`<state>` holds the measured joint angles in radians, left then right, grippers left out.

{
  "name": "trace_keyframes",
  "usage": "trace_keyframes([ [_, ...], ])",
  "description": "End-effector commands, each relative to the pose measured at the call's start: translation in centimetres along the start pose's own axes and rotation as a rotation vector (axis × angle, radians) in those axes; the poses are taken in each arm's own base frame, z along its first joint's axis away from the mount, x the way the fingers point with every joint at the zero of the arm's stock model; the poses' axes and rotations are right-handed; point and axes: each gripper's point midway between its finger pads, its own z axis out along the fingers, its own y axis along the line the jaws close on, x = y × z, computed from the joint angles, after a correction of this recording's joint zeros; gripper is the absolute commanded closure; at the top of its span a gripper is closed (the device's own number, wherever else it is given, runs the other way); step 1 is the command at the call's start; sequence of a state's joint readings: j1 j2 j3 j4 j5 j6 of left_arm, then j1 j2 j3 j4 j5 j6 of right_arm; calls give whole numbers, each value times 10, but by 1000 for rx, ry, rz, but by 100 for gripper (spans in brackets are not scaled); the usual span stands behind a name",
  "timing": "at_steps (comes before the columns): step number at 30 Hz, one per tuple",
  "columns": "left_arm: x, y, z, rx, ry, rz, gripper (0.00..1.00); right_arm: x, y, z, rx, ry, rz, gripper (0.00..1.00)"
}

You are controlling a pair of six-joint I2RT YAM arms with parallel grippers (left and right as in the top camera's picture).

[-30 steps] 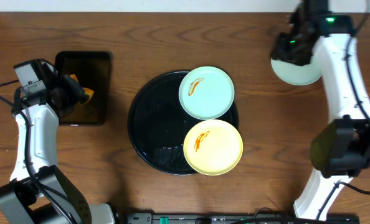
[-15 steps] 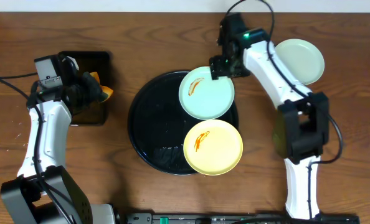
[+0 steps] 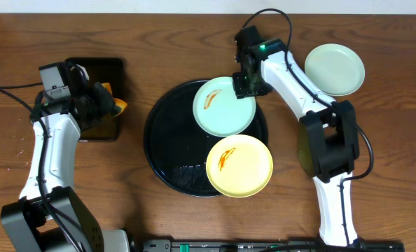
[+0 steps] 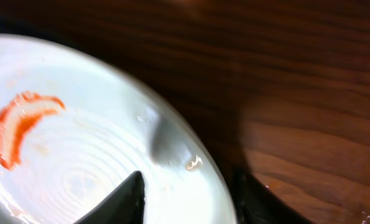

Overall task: Clean dirty plates on tray and stack at the side
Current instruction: 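Reach the right gripper to the rim of the next green plate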

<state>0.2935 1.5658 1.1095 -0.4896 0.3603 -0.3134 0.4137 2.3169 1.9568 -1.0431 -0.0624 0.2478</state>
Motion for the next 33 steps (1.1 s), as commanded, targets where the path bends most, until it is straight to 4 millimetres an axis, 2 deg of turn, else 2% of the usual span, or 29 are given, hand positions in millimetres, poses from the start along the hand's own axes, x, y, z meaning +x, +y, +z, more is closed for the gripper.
trace_keyframes([
  [1,-2,2,2,-7,-2,12,92,5,20,-1,-19,7,-38,67],
  [9,-2,2,2,-7,-2,12,92,24,52,2,-21,41,-114,64],
  [11,-2,2,2,-7,-2,12,92,23,47,4,44,25,-103,63],
  [13,-2,2,2,-7,-2,12,92,19,30,3,154,-5,-62,63],
  [19,-2,2,2,-7,-2,12,92,20,14,3,119,33,16,67],
  [24,-2,2,2,-7,-2,12,92,24,16,8,91,60,3,65],
  [28,-2,2,2,-7,-2,12,92,33,22,20,81,96,-6,65],
  [33,-2,2,2,-6,-1,12,92,38,38,24,3,120,3,66],
])
